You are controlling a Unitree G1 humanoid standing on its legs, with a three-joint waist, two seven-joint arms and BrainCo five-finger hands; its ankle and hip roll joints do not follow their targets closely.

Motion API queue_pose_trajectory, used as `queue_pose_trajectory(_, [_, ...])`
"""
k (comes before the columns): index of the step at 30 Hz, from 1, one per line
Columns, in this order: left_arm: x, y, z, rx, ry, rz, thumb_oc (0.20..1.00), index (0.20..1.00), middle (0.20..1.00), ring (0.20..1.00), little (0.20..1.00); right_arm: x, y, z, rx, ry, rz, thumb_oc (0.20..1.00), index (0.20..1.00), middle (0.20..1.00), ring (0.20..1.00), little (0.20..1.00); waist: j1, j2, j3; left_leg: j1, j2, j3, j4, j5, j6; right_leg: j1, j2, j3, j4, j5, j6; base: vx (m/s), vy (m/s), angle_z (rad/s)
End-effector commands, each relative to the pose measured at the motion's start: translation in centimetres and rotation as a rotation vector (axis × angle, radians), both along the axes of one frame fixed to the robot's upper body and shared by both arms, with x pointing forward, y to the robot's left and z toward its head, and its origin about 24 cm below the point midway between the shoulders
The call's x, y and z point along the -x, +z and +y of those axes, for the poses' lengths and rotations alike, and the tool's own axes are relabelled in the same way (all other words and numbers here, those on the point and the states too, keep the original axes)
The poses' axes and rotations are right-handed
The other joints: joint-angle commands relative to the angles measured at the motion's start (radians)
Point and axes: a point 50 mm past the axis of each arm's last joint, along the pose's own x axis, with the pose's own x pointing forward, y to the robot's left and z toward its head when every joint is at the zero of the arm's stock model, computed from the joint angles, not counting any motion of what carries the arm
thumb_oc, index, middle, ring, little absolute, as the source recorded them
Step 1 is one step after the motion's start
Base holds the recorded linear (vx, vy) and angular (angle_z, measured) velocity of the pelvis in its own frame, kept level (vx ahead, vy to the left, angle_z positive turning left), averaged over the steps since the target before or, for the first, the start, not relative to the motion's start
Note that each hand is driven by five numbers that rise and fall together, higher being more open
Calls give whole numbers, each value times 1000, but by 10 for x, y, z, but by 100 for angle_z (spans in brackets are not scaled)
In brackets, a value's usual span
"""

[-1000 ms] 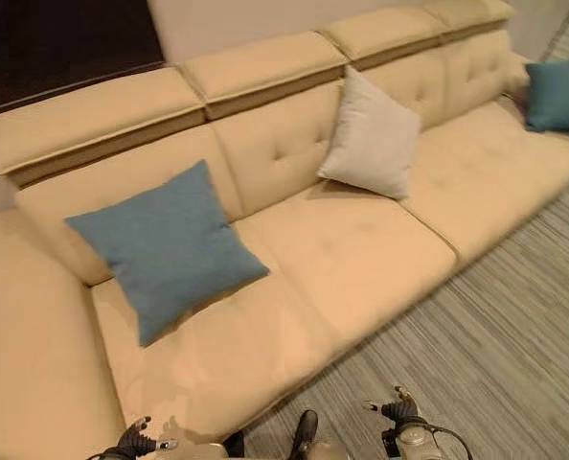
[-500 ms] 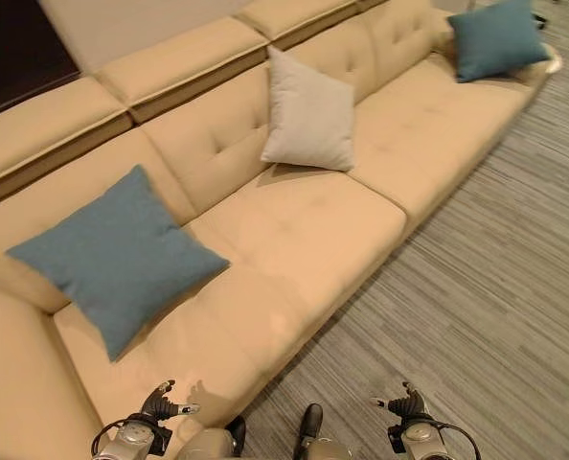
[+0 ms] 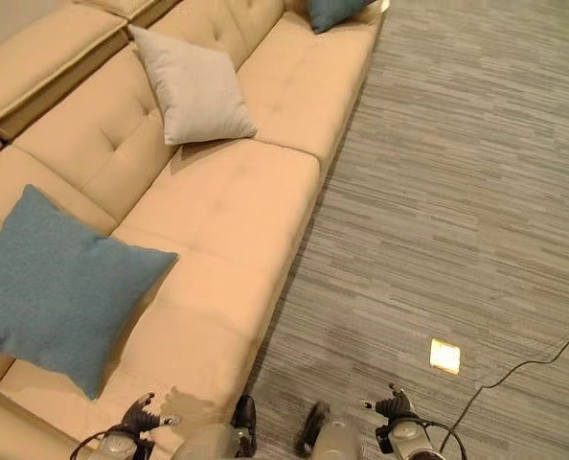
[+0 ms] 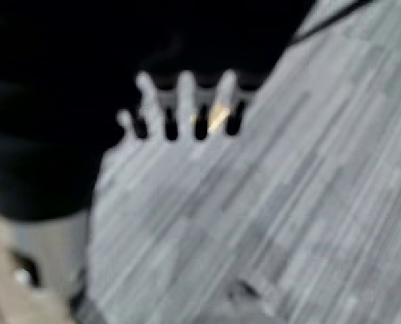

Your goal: Pick up all the scattered cushions and arrange them neatly on the sofa.

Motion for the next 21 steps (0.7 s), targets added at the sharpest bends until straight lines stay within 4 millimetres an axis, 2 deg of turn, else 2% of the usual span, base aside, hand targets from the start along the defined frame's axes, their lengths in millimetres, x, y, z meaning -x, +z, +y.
queue_pose_trajectory(1, [-31,7,-18,18,-76,-86,1000,1000,1000,1000,1000,-10,10,-16,64,6,-43,1000,1000,1000,1000,1000,19,-11,-11,9,-14,-142,122,-86,-47,91,38,31,-261,188,89,89,-313,-26])
queue_pose_trajectory(3, [-33,7,-24,32,-94,-96,1000,1000,1000,1000,1000,-9,11,-18,63,-4,-53,1000,1000,1000,1000,1000,17,-12,7,-34,9,-136,246,-89,-61,125,48,30,-295,181,72,61,-170,-12])
queue_pose_trajectory(4, [-34,7,-24,32,-94,-96,1000,1000,1000,1000,1000,-9,11,-18,63,-4,-53,1000,1000,1000,1000,1000,17,-11,7,-35,10,-136,249,-90,-61,125,49,30,-296,181,72,46,-133,-9])
queue_pose_trajectory(5, [-34,7,-26,32,-99,-96,1000,1000,1000,1000,1000,-9,11,-19,62,-16,-57,1000,1000,1000,1000,1000,18,-13,20,-68,19,-143,322,-64,-70,141,56,34,-307,182,60,48,-97,-15])
queue_pose_trajectory(7, [-35,7,-28,33,-106,-94,1000,1000,1000,1000,1000,-7,10,-18,60,-31,-53,1000,1000,1000,1000,1000,26,-18,32,-115,-4,-168,358,-56,-63,163,66,46,-332,182,53,140,-144,-8])
queue_pose_trajectory(8, [-37,7,-30,30,-118,-96,1000,1000,1000,1000,1000,-2,7,-16,56,-41,-41,1000,1000,1000,1000,1000,32,-31,28,-163,-42,-181,313,-73,-51,186,76,54,-357,176,61,168,-119,-3])
queue_pose_trajectory(10, [-38,7,-31,31,-117,-98,1000,1000,1000,1000,1000,1,6,-16,59,-46,-33,1000,1000,1000,1000,1000,36,-32,24,-177,-55,-183,281,-61,-45,197,85,59,-364,169,64,205,-88,-24])
queue_pose_trajectory(11, [-39,8,-30,25,-119,-99,1000,1000,1000,1000,1000,4,4,-17,63,-58,-22,1000,1000,1000,1000,1000,46,-30,19,-216,-75,-170,206,4,-47,215,112,71,-368,160,66,283,-86,-32])
queue_pose_trajectory(13, [-39,8,-27,16,-120,-100,1000,1000,1000,1000,1000,7,3,-17,63,-64,-11,1000,1000,1000,1000,1000,57,-29,7,-243,-84,-160,143,59,-55,233,142,96,-376,149,69,225,-47,-26])
queue_pose_trajectory(15, [-38,9,-26,14,-116,-100,1000,1000,1000,1000,1000,8,2,-16,62,-64,-5,1000,1000,1000,1000,1000,63,-30,3,-247,-87,-146,130,71,-56,240,150,106,-376,143,67,238,5,-47])
queue_pose_trajectory(17, [-33,9,-16,7,-71,-98,1000,1000,1000,1000,1000,13,-2,-9,53,-33,18,1000,1000,1000,1000,1000,90,-50,-15,-218,-93,-154,116,59,-25,267,172,139,-344,112,54,428,44,-51])
queue_pose_trajectory(19, [-32,11,-6,-6,-48,-96,1000,1000,1000,1000,1000,10,-3,-3,39,-21,12,1000,1000,1000,1000,1000,105,-77,-19,-186,-96,-157,108,45,-11,255,168,145,-259,112,72,267,27,-87])
queue_pose_trajectory(20, [-33,12,-2,-16,-45,-100,1000,1000,1000,1000,1000,9,-3,1,32,-11,10,1000,1000,1000,1000,1000,110,-87,-20,-167,-88,-152,102,34,-6,237,165,141,-194,118,96,228,34,-86])
queue_pose_trajectory(21, [-35,15,1,-23,-43,-110,1000,1000,1000,1000,1000,5,-2,3,26,3,2,1000,1000,1000,1000,1000,106,-92,-12,-145,-84,-147,104,14,4,193,145,132,-97,155,143,146,38,-34])
